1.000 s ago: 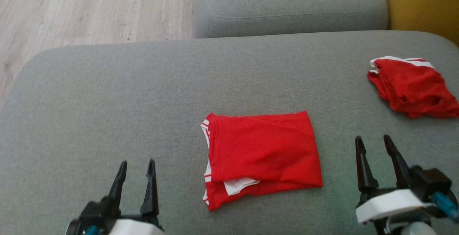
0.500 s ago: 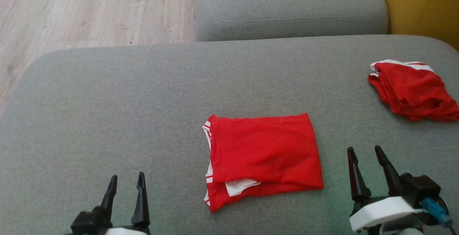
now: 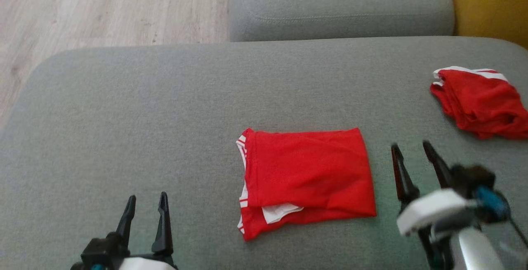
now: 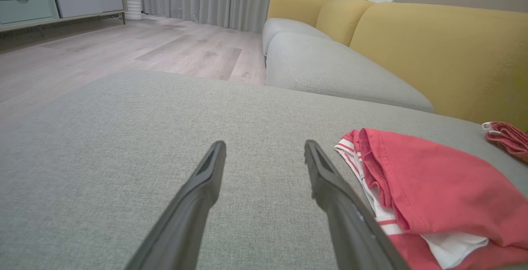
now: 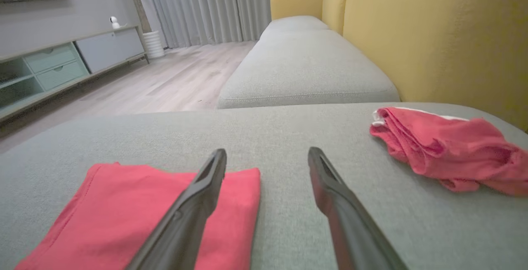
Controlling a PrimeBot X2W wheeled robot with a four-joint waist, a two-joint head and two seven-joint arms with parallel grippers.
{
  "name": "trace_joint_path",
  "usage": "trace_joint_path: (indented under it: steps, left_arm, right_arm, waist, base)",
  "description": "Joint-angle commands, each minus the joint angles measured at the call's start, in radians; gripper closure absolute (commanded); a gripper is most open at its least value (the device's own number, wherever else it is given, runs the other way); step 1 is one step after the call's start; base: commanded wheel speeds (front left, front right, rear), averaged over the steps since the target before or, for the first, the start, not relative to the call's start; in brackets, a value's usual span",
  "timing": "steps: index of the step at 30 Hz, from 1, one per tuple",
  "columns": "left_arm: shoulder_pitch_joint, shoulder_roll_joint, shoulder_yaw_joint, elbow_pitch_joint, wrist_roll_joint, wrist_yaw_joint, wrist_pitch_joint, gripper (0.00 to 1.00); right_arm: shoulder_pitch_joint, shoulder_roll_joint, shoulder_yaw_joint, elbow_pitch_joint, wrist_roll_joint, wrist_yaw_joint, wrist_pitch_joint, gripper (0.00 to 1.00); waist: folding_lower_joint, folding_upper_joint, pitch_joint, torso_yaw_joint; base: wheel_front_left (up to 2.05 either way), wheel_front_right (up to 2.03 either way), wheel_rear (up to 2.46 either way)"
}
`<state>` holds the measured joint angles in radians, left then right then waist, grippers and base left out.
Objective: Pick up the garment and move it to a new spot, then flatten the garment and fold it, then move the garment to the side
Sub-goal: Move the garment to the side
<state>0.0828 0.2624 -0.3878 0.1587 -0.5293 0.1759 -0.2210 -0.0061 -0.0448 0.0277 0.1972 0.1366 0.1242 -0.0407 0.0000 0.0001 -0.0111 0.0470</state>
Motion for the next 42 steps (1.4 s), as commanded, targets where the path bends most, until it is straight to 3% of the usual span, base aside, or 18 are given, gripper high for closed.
trace_joint_path:
  steps: [1, 2, 5, 19, 20, 21, 24, 28, 33, 42]
  left_arm:
    - [-0.062, 0.017, 0.033, -0.032, 0.001, 0.005, -0.003, 0.00]
    - [-0.067, 0.016, 0.031, -0.037, 0.002, 0.005, -0.003, 0.00]
    - [-0.075, 0.013, 0.025, -0.042, 0.005, 0.004, -0.005, 0.00]
    - [-0.107, -0.005, 0.009, -0.023, 0.012, -0.003, -0.018, 0.00]
    - [-0.107, -0.005, 0.009, -0.023, 0.012, -0.003, -0.019, 0.00]
    - [-0.107, -0.005, 0.010, -0.023, 0.012, -0.002, -0.020, 0.00]
    - [-0.106, -0.005, 0.011, -0.025, 0.012, -0.001, -0.022, 0.00]
    - [-0.112, -0.005, 0.012, -0.033, 0.018, -0.001, -0.025, 0.00]
    - [-0.131, -0.005, 0.012, -0.052, 0.034, -0.001, -0.031, 0.00]
    - [-0.175, 0.008, 0.010, -0.076, 0.059, 0.000, -0.029, 0.00]
  right_arm:
    - [-0.072, -0.005, 0.024, -0.036, -0.009, 0.007, 0.022, 0.00]
    - [-0.111, -0.005, 0.023, -0.019, -0.022, 0.007, 0.101, 0.00]
    - [-0.171, -0.005, 0.012, 0.033, -0.036, 0.007, 0.193, 0.00]
    - [-0.272, -0.006, 0.004, 0.328, 0.011, 0.007, 0.425, 0.00]
    - [-0.275, -0.006, 0.008, 0.335, 0.019, 0.007, 0.437, 0.03]
    - [-0.278, -0.006, 0.012, 0.340, 0.026, 0.007, 0.446, 0.37]
    - [-0.291, -0.006, 0.026, 0.342, 0.044, 0.007, 0.456, 1.00]
    - [-0.319, -0.008, 0.033, 0.331, 0.058, 0.007, 0.438, 1.00]
    - [-0.376, -0.049, 0.018, 0.299, 0.043, 0.007, 0.397, 1.00]
    - [-0.446, -0.118, 0.006, 0.189, 0.050, 0.007, 0.379, 1.00]
  waist:
    - [0.0000, -0.0001, 0.005, 0.007]
    - [0.0000, -0.0001, 0.014, 0.017]
    - [0.0000, -0.0001, 0.033, 0.036]
    - [0.0000, -0.0001, 0.098, 0.135]
    - [0.0000, -0.0001, 0.099, 0.135]
    - [0.0000, -0.0001, 0.101, 0.135]
    - [0.0000, -0.0001, 0.109, 0.121]
    - [0.0000, -0.0001, 0.124, 0.090]
    - [0.0000, -0.0001, 0.155, 0.001]
    - [0.0000, -0.0001, 0.236, -0.248]
  base:
    - [0.00, 0.00, 0.00]
    - [0.00, 0.00, 0.00]
    - [0.00, 0.00, 0.00]
    - [0.00, 0.00, 0.00]
    - [0.00, 0.00, 0.00]
    - [0.00, 0.00, 0.00]
    - [0.00, 0.00, 0.00]
    - [0.00, 0.00, 0.00]
    - [0.00, 0.00, 0.00]
    - [0.00, 0.00, 0.00]
